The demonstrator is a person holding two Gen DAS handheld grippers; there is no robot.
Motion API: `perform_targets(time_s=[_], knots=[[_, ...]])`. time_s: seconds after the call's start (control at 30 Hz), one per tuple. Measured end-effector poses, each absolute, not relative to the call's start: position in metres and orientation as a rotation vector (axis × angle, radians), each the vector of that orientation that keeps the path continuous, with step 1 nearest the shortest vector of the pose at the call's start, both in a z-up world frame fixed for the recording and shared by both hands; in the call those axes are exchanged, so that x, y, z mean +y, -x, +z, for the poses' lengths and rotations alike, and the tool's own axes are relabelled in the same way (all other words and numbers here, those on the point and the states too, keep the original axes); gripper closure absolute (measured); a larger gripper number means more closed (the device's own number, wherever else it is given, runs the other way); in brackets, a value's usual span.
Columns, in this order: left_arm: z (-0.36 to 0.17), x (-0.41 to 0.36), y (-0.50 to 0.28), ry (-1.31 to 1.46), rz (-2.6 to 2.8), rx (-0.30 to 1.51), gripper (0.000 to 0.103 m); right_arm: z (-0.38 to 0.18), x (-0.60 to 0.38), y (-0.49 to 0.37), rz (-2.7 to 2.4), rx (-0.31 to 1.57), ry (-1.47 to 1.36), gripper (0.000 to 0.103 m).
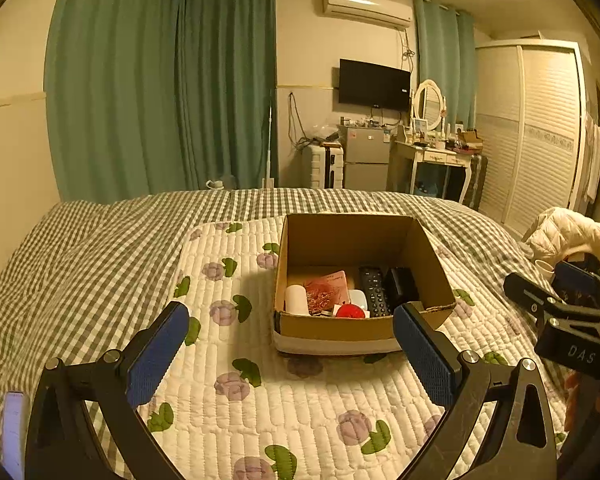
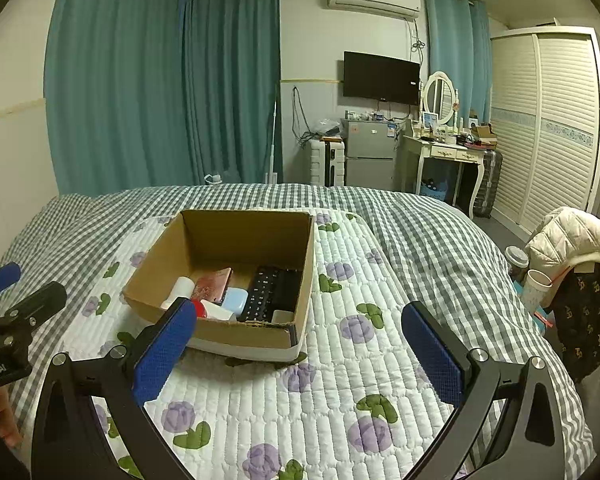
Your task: Organize rigid objects
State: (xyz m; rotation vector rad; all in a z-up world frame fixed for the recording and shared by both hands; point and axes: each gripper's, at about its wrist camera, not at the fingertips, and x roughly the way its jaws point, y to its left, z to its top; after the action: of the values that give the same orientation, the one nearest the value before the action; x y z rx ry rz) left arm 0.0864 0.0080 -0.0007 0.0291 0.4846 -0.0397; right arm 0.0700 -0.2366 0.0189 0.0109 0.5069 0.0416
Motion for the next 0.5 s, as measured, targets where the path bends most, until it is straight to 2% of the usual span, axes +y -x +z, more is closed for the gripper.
perform_targets(time_s=[0.5], knots=[[-0.0041, 0.0057, -0.0846, -0.043, -0.054, 0.492, 0.0, 0.0192, -0.2336, -0.0692, 0.04, 0.506, -0.003, 0.0]])
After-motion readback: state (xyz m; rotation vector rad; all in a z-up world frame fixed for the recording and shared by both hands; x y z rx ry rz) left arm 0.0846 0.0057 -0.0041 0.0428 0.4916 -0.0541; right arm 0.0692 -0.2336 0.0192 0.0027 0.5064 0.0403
